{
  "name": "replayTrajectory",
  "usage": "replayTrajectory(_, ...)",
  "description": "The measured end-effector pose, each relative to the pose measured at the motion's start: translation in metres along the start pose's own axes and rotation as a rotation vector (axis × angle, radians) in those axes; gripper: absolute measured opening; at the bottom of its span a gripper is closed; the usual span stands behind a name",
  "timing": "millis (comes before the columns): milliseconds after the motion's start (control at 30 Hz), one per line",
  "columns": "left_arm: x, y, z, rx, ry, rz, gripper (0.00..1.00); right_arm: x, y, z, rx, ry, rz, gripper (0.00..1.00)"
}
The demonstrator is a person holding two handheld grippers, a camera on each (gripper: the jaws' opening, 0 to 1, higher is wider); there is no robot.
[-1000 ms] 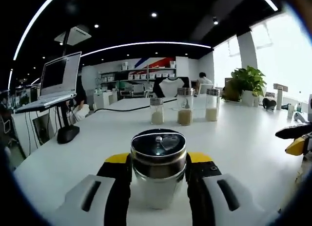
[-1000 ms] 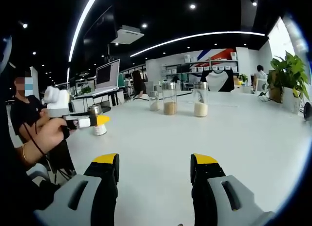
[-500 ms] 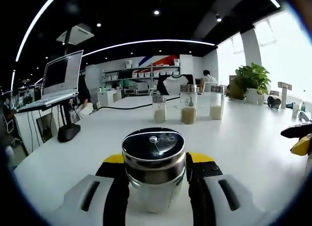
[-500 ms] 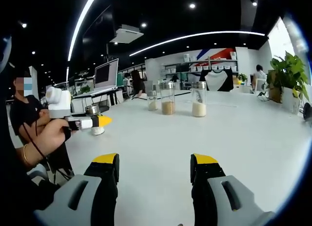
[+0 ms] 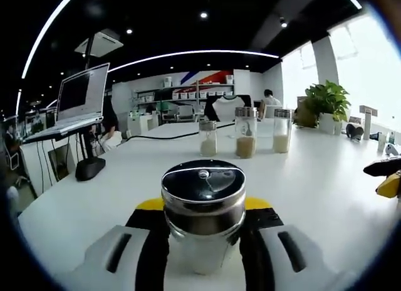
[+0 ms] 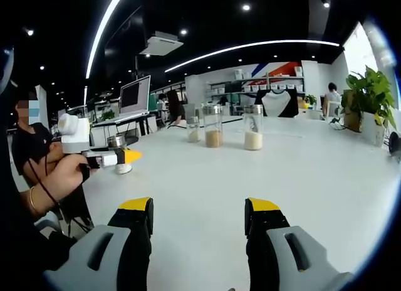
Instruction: Rotate the seasoning bottle until the label or dispensing opening points toward the visible target arrow and the bottle remains upright within the marked orientation range
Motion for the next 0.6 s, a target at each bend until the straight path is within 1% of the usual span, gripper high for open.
replayTrajectory(600, -0.0031, -0.0015, -0.003, 0.002, -0.017, 0.005, 0.41, -0.0002, -0.0007, -0.001, 0.001, -0.001, 0.001, 0.58)
Point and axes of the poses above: the point that each gripper's makers call its tool centre point, and the gripper's own axes: x roughly forward along the fingers, z roughly to its right, y roughly out of its top, the point moved 10 cm from there along -x, roughly backward along the fingers, and after that the axes turned 1 degree about x, right-handed, at the moved point
